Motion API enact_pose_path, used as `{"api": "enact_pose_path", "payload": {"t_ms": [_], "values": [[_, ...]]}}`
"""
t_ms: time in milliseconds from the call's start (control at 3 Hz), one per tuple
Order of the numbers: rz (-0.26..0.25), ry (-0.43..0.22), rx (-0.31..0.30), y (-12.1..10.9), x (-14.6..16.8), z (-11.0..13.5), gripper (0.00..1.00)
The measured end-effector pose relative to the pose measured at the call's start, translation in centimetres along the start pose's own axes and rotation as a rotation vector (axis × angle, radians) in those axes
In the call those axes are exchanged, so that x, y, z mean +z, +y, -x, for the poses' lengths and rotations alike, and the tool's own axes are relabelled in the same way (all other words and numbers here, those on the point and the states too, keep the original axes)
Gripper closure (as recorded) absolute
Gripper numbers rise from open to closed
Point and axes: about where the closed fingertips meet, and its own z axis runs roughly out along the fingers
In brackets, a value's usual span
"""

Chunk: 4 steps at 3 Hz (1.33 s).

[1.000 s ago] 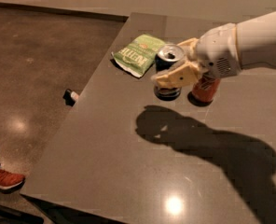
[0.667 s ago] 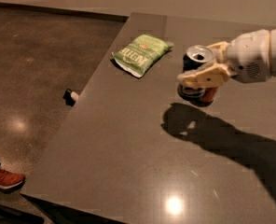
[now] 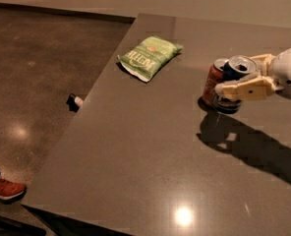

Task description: Move pepsi can near coke can

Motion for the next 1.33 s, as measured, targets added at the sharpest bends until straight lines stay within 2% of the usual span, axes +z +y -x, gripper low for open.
{"api": "enact_pose_path", "payload": {"t_ms": [667, 1333], "values": [[-0.036, -0.003, 0.016, -0.5, -1.5, -1.7, 1.00], [-0.080, 0.017, 0.019, -1.0, -1.6, -3.3, 1.00]]}}
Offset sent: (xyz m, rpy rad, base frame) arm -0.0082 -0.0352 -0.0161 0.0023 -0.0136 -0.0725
